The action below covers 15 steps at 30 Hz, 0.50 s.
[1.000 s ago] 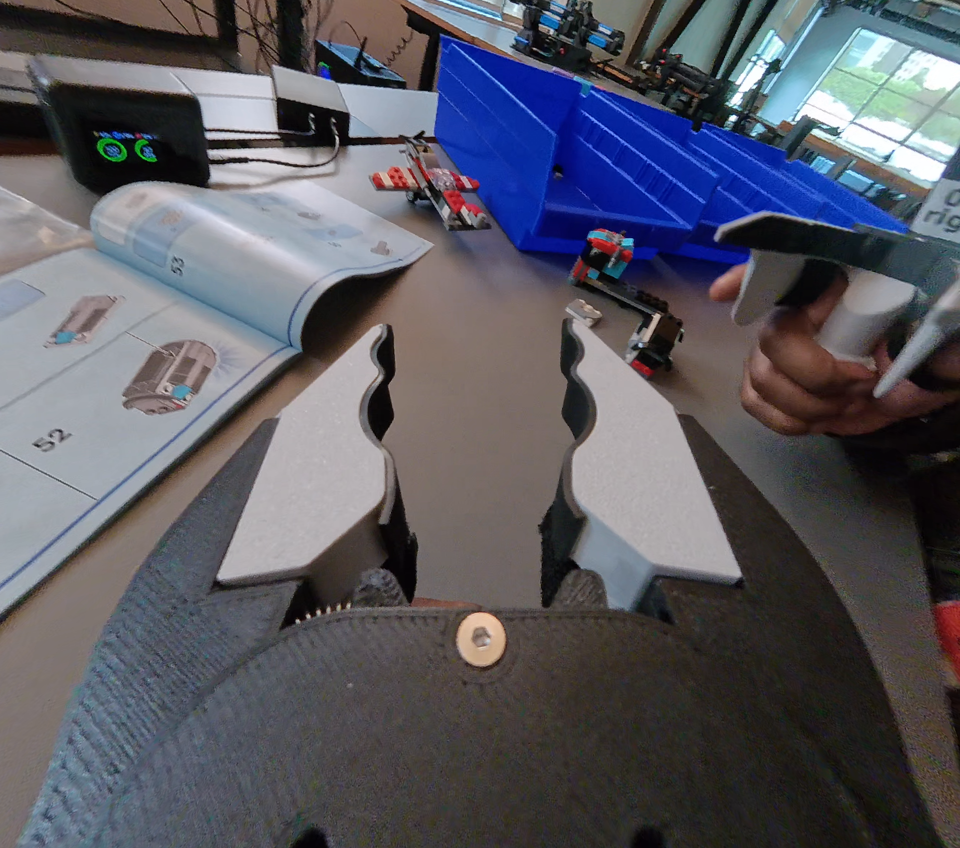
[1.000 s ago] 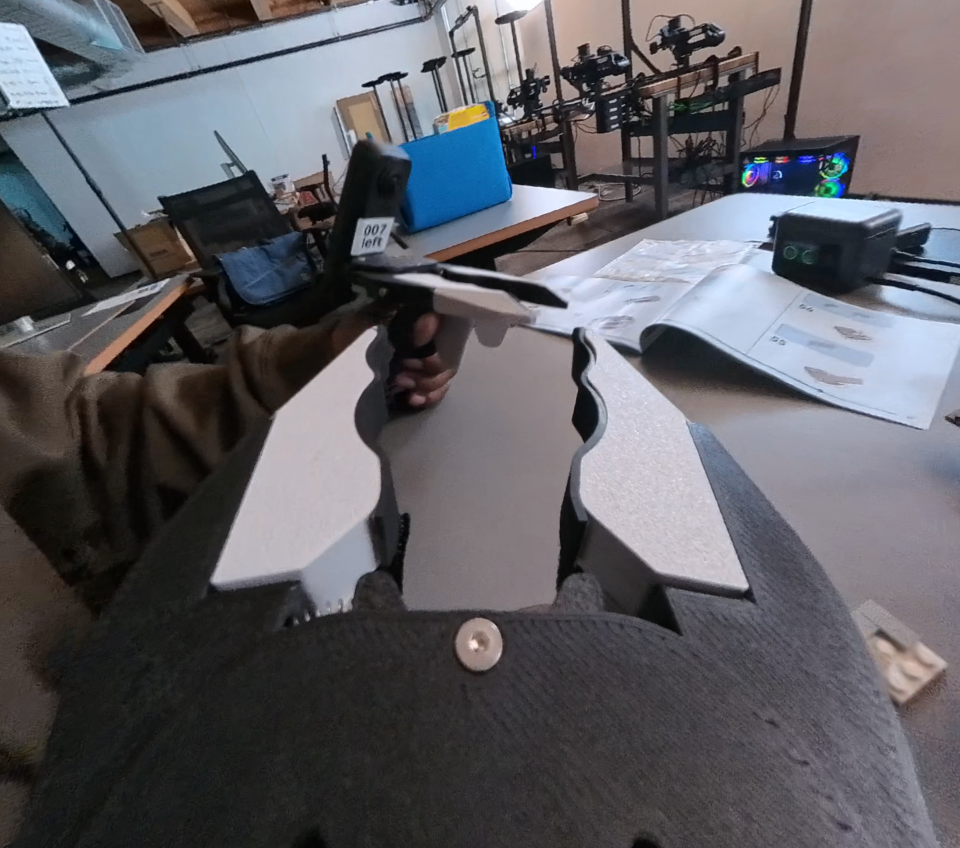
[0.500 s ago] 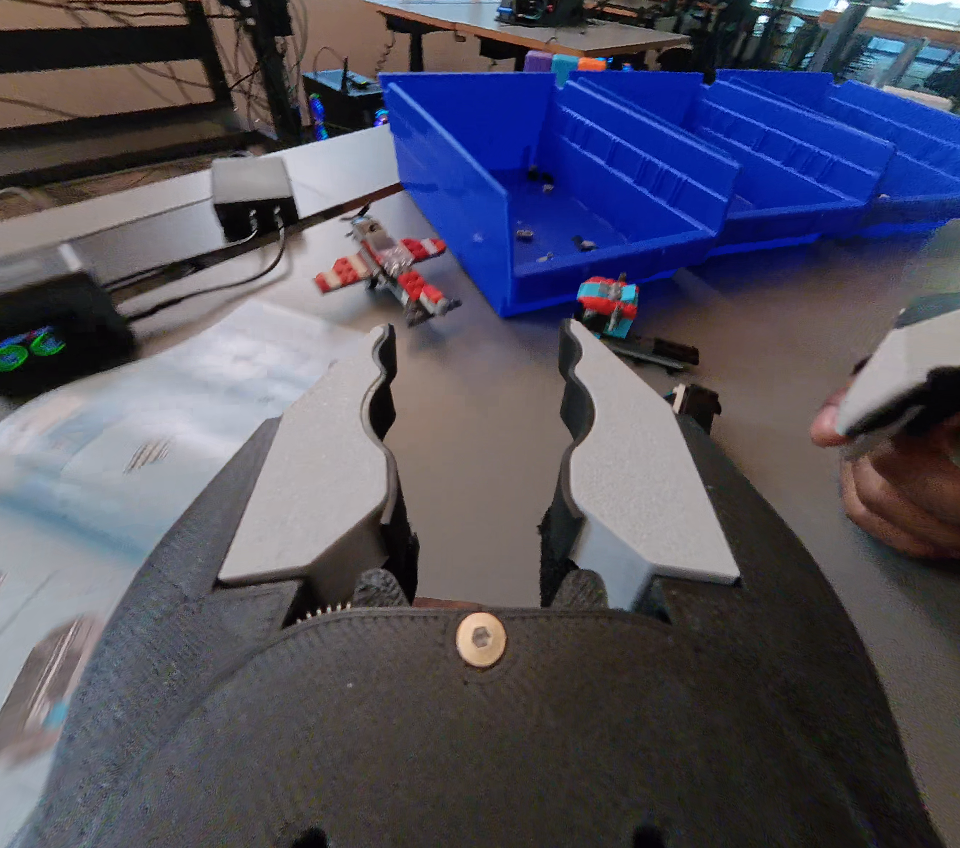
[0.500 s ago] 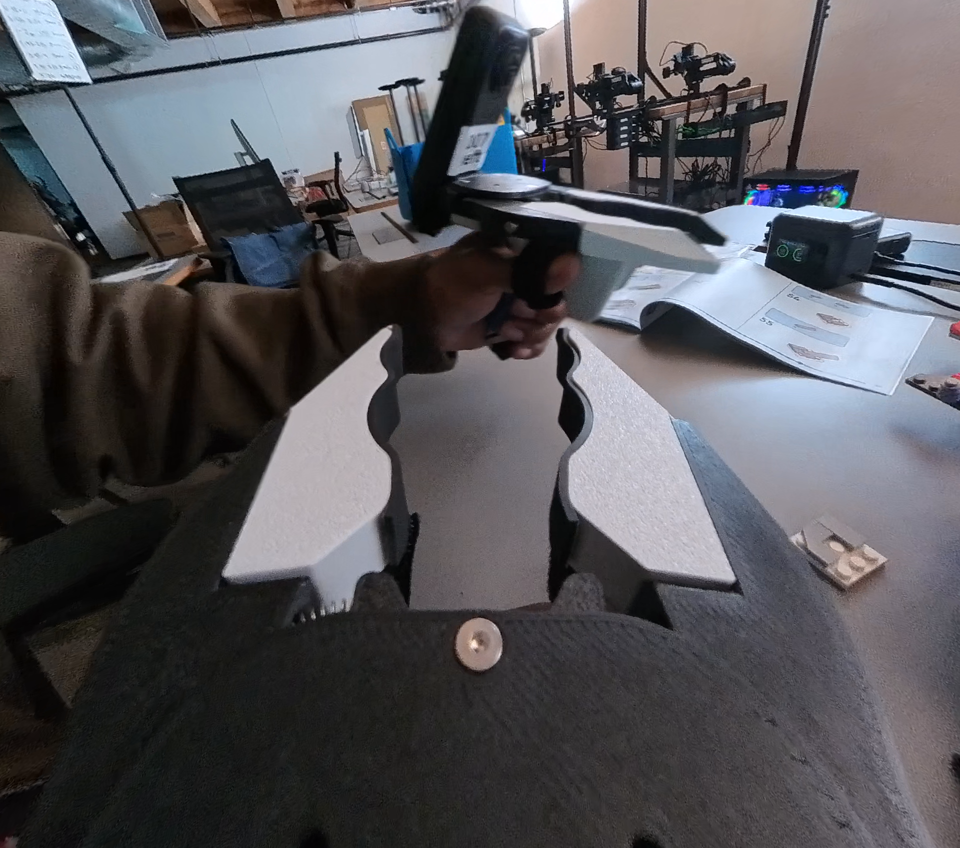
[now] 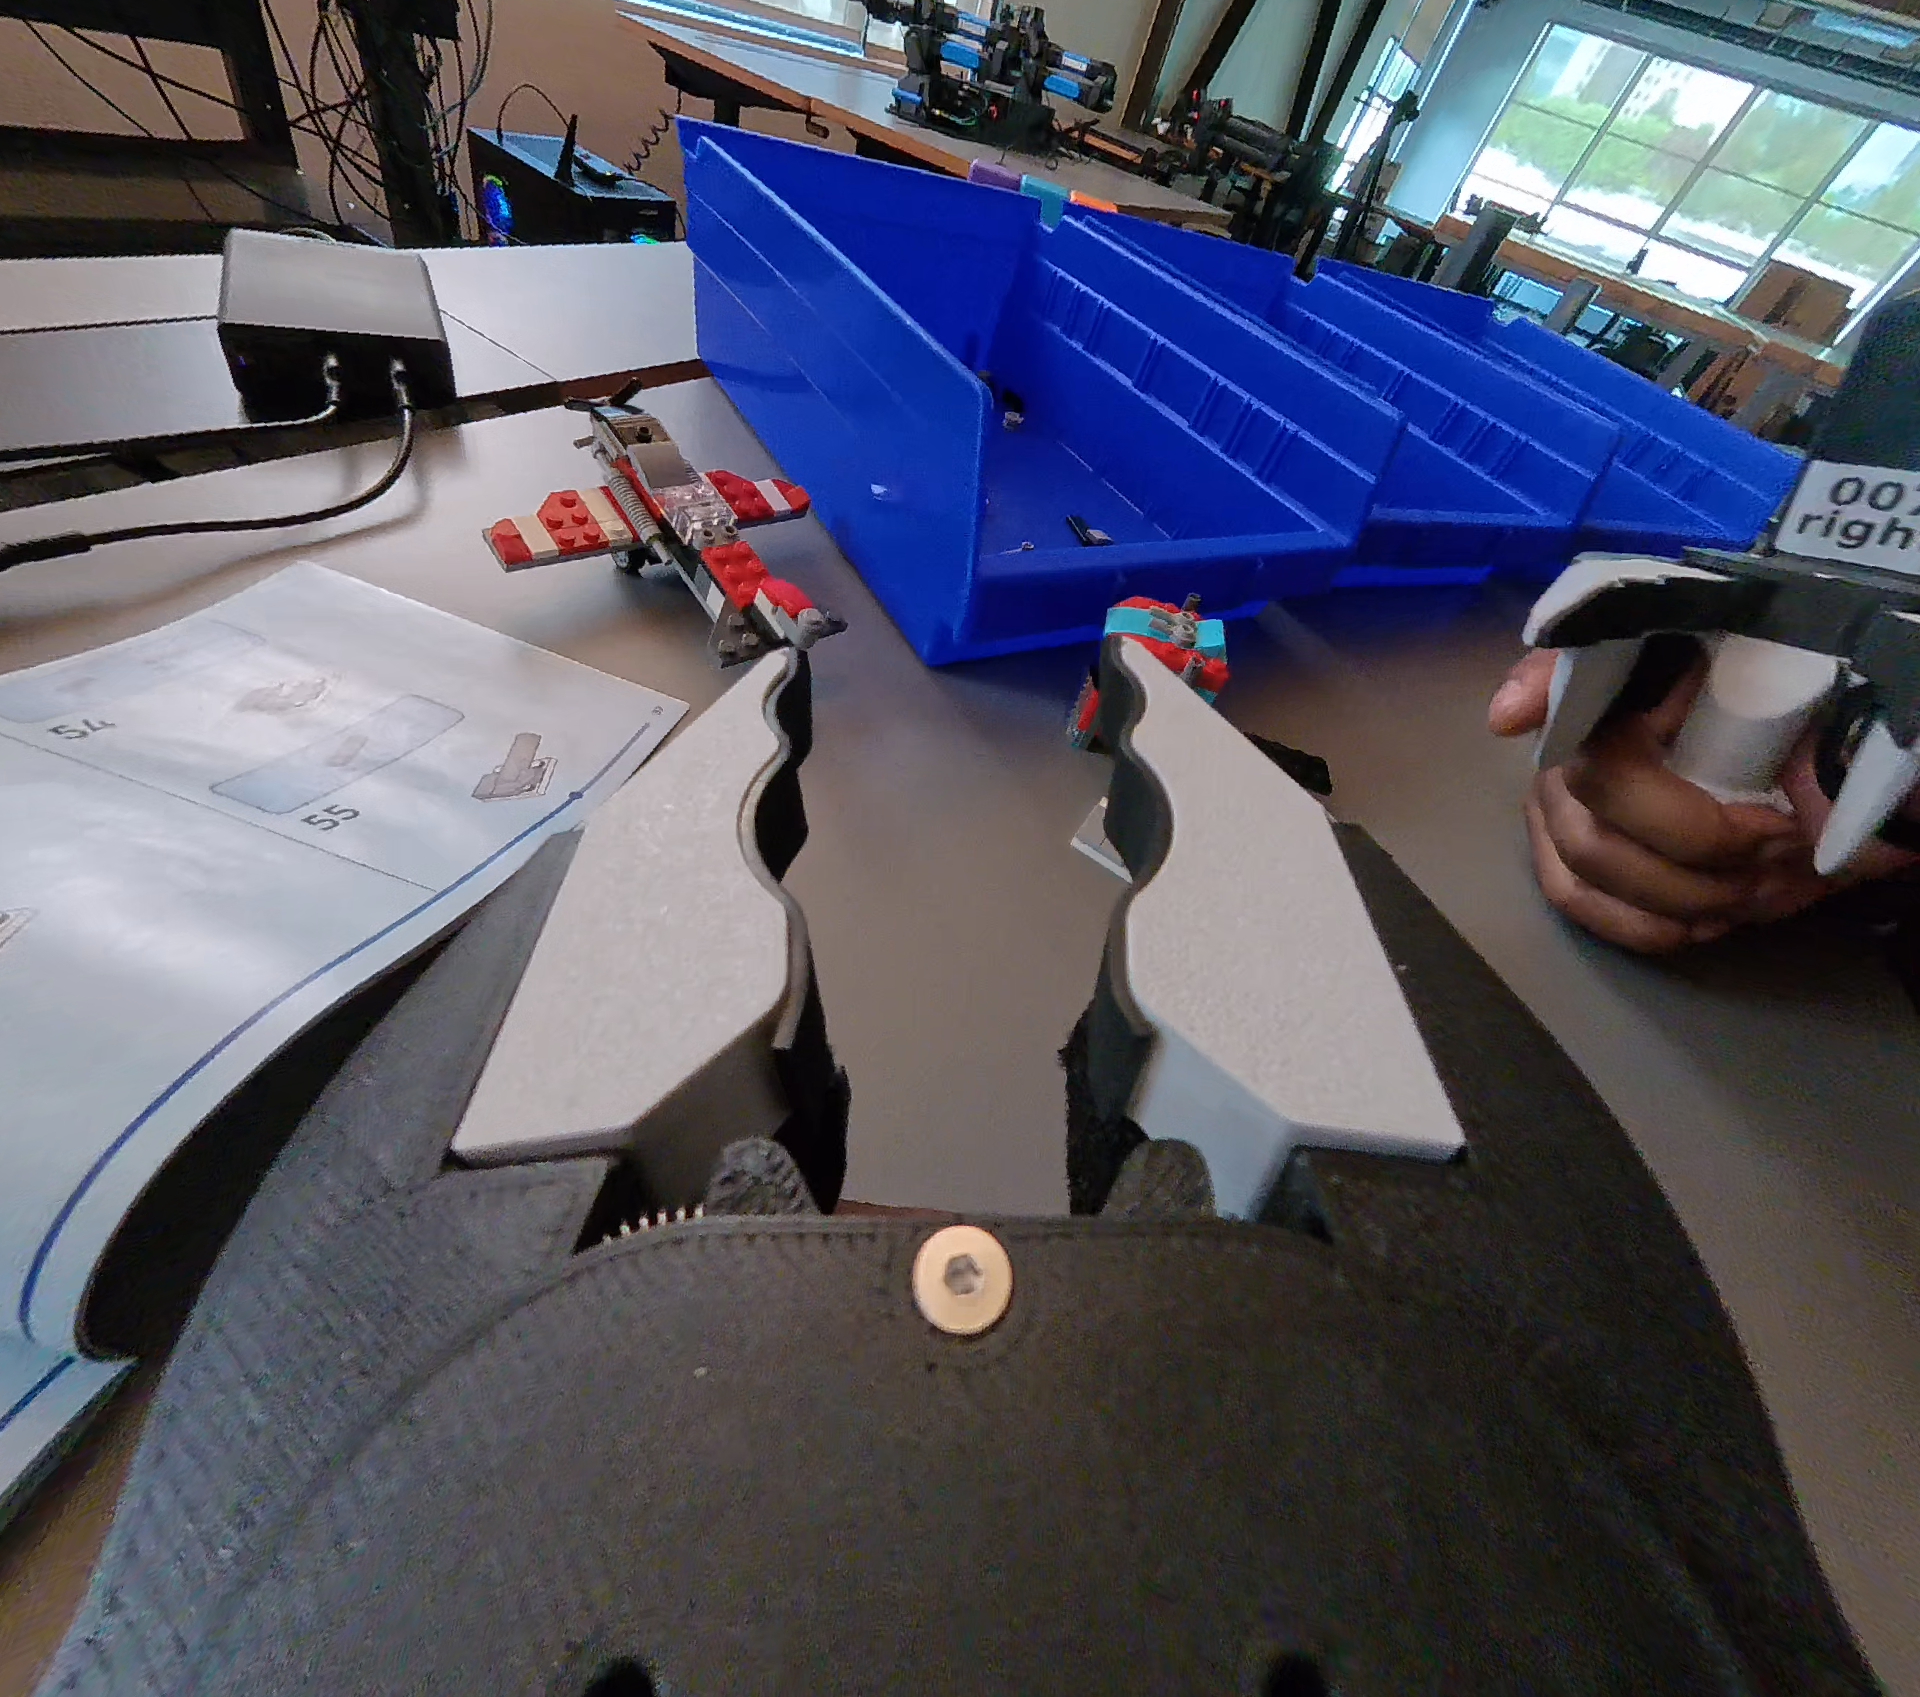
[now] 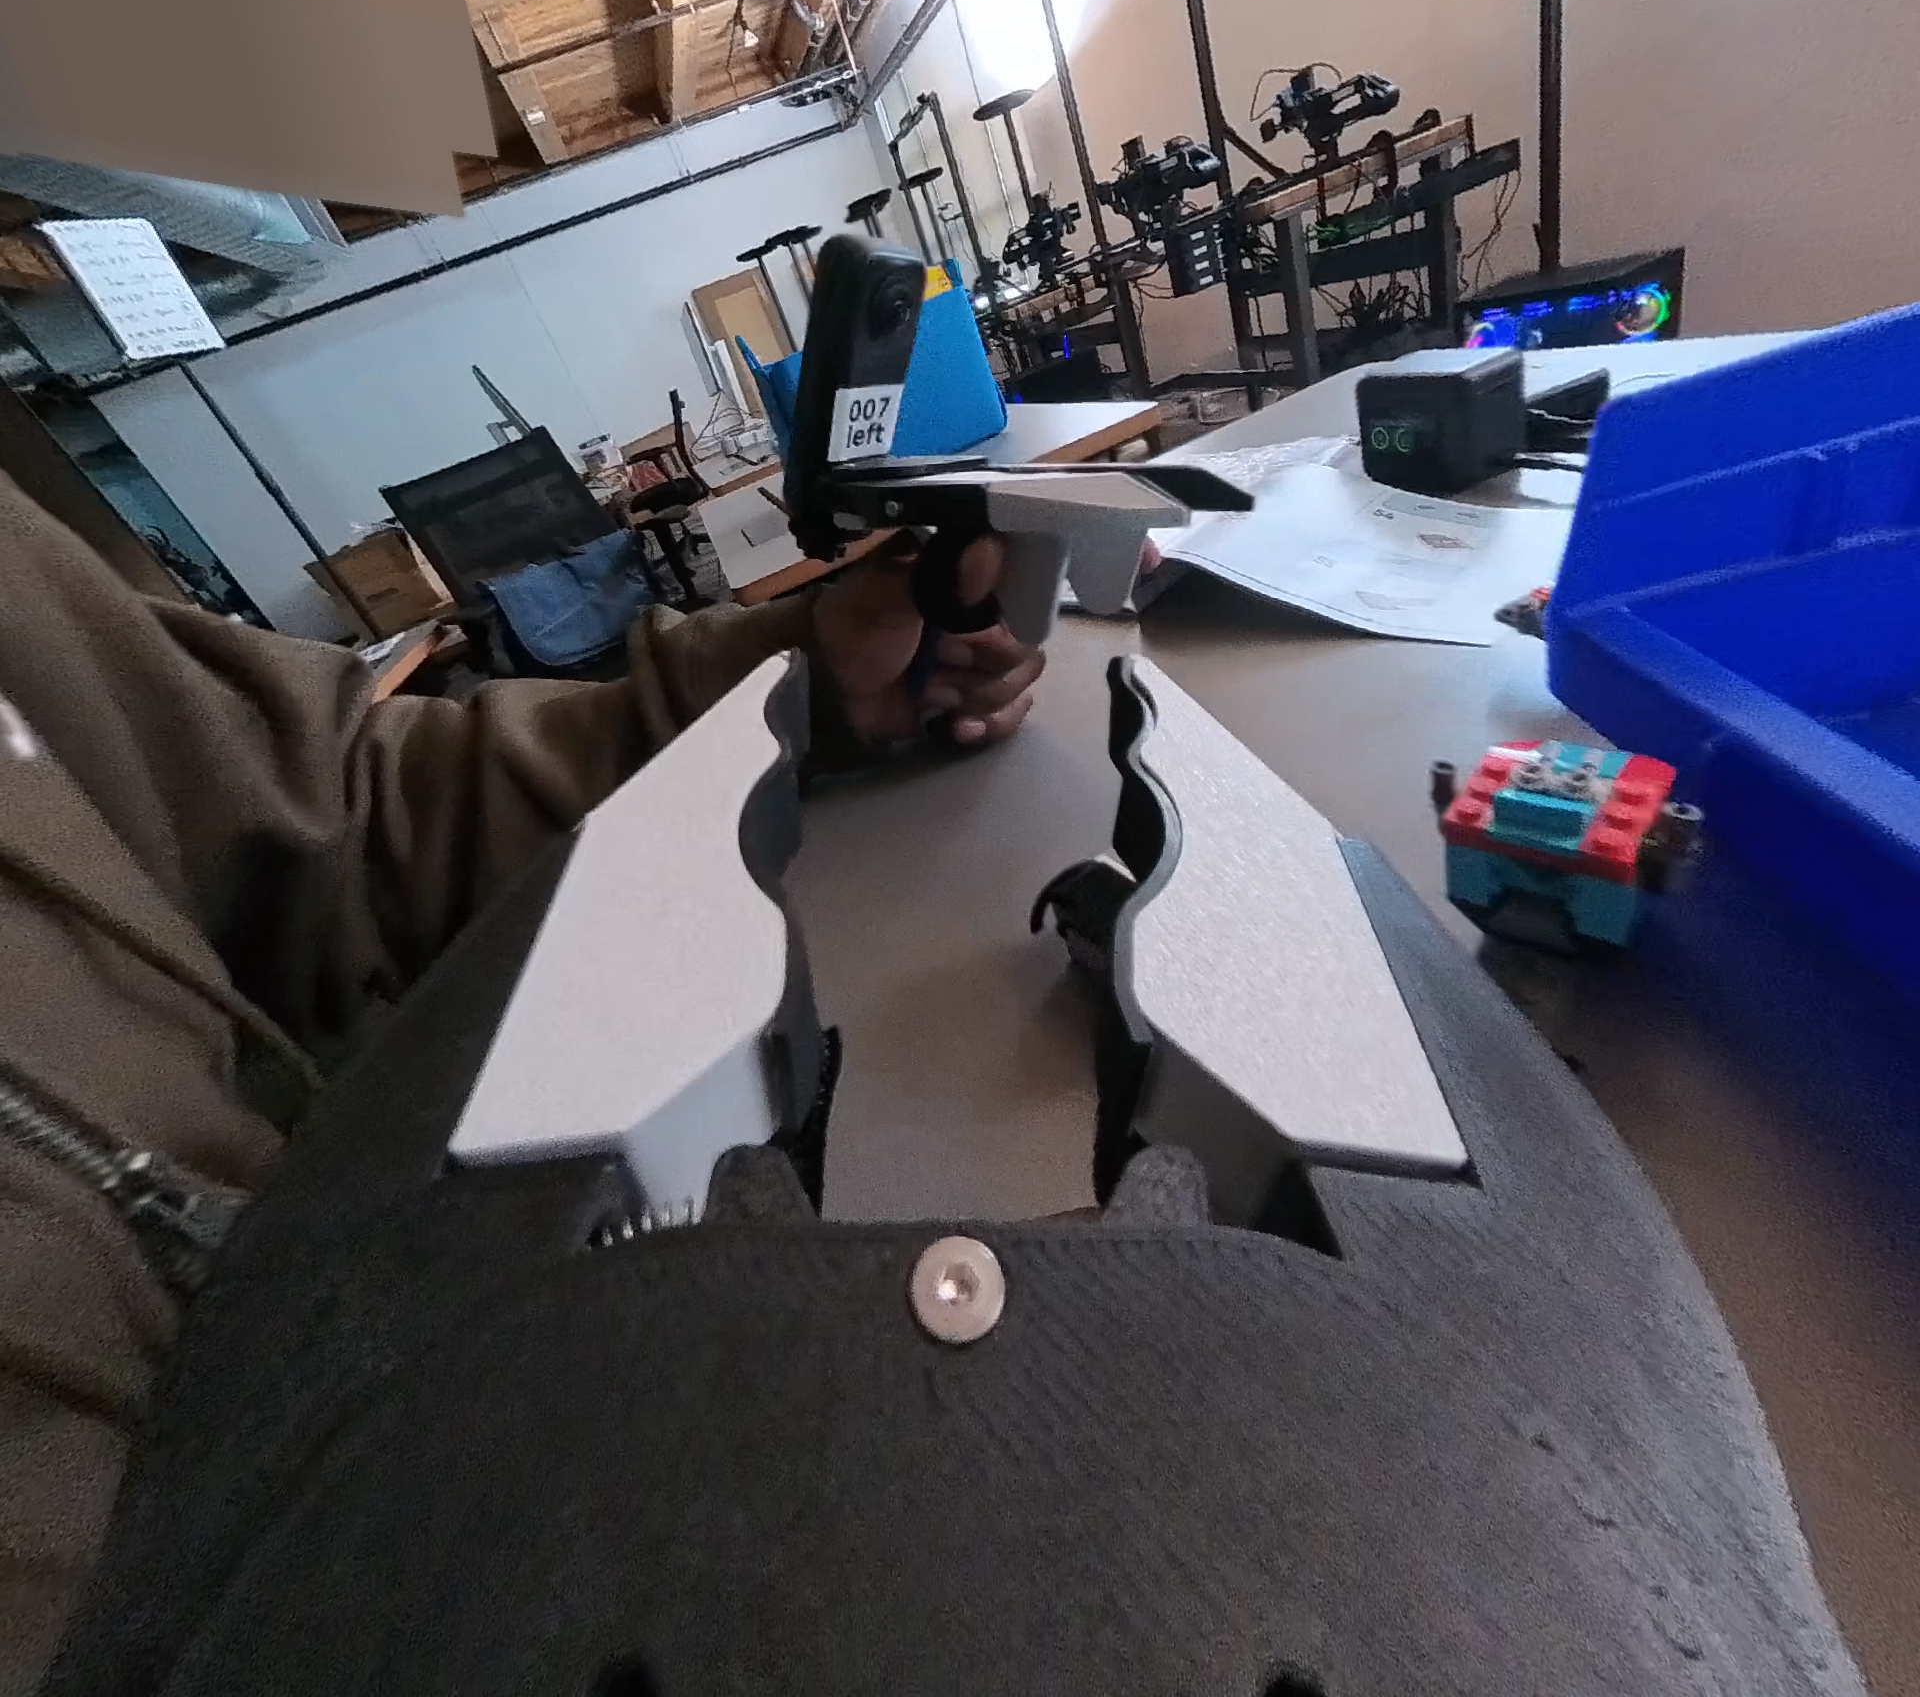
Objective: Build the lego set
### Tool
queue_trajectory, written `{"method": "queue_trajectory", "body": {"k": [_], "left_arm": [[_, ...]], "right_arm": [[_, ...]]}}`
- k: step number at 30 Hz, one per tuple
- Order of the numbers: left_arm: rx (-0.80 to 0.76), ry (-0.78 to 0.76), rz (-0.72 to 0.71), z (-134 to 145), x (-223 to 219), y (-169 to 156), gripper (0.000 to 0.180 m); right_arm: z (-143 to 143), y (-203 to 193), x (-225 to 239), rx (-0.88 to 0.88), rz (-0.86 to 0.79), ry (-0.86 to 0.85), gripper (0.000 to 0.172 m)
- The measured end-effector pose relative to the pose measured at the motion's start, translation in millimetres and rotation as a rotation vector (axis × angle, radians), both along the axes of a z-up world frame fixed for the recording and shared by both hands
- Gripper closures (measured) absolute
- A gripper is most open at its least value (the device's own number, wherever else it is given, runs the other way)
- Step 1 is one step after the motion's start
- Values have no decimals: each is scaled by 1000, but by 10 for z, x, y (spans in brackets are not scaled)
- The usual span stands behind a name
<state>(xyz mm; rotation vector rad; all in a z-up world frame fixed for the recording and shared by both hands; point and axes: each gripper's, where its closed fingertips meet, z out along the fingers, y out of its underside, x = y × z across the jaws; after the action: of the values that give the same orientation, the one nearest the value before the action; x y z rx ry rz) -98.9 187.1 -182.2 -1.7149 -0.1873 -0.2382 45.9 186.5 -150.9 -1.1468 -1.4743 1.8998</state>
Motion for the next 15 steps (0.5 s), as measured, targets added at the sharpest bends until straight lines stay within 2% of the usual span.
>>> {"method": "queue_trajectory", "body": {"k": [6,15], "left_arm": [[-56,-61,-56,-94,26,50,125],[-154,-58,-13,-244,-28,114,131]], "right_arm": [[-27,460,107,-3,-35,-19,113],[-58,968,237,-79,-62,-64,115]]}}
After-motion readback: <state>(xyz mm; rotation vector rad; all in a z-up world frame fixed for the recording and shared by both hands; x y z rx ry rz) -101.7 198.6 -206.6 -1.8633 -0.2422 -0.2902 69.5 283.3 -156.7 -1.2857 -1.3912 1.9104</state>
